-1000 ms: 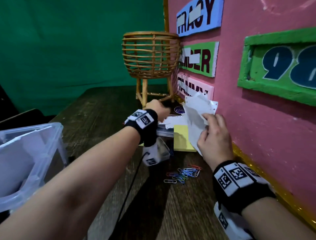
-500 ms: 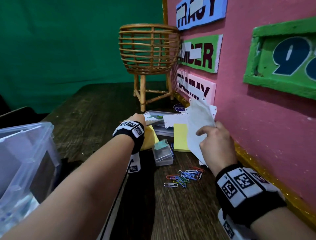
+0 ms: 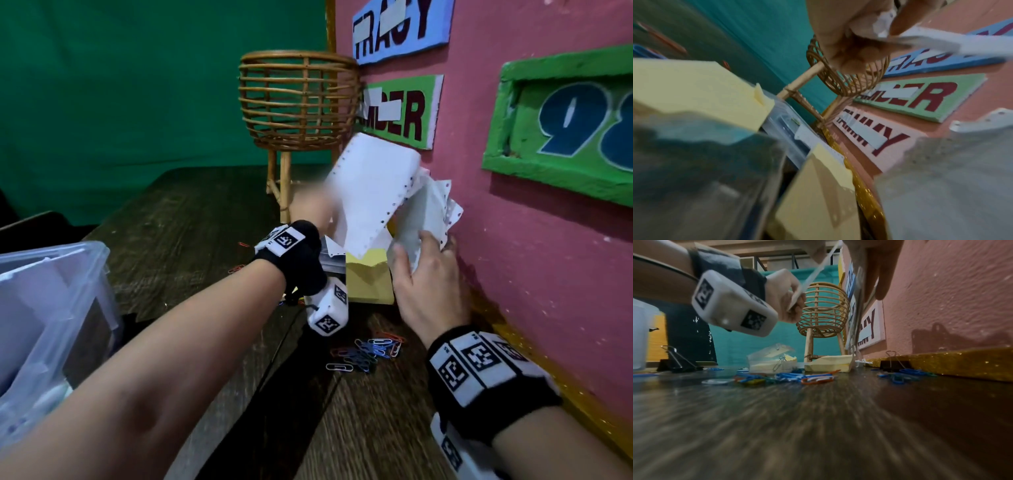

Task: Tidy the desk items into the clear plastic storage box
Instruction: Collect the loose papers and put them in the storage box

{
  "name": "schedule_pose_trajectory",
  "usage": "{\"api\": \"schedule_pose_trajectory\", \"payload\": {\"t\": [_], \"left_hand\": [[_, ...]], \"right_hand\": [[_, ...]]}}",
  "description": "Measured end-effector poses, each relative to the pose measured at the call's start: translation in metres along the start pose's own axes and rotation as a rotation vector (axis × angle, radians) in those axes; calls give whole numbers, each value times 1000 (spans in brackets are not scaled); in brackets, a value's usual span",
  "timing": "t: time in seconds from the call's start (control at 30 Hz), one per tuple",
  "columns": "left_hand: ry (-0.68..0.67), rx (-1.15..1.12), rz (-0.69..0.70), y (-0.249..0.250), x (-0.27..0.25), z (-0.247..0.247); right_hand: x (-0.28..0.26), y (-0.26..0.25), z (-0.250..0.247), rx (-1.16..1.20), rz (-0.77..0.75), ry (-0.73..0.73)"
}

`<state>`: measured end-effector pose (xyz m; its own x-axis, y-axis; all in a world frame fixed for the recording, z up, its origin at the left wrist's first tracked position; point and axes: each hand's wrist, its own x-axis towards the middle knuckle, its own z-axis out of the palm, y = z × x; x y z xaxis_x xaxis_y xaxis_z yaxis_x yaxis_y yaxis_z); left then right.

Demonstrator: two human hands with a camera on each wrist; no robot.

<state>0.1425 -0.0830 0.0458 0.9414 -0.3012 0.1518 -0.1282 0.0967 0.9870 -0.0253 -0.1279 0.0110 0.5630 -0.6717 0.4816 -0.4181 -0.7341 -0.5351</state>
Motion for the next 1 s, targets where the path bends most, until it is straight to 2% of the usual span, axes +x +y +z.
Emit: {"api": "schedule_pose_trajectory", "payload": {"t": [0.07,0.17,0.27,0.37,0.4,0.47,0.53,0.67,0.83,0.93,1.0], "left_hand": [[-203,68,-64,-3,-6,9],[-443,326,7,-15,-9,23],[-479,642,142,-30,0,29],[-370,923,260,-41,14,25],[-373,1034,278,-44,19,22],[-468,1276,268,-54,30,17],[-567,1437,191,-65,38,14],[-665,1559,60,-76,47,13],[-715,1614,49,-81,49,15],[-653,1594,115,-74,40,11],[-518,1524,195,-59,29,3]], "right_hand": [[0,2,2,29,11,-15],[1,2,2,32,18,0],[4,2,0,-9,29,3],[5,2,-2,-17,41,-24],[5,2,-2,-16,41,-26],[3,2,-2,-29,43,-40],[3,2,-2,-39,40,-54],[5,4,-2,-20,30,-45],[4,3,-1,-43,35,-68],[3,3,0,-44,22,-73],[2,2,-2,-32,27,-79]]}}
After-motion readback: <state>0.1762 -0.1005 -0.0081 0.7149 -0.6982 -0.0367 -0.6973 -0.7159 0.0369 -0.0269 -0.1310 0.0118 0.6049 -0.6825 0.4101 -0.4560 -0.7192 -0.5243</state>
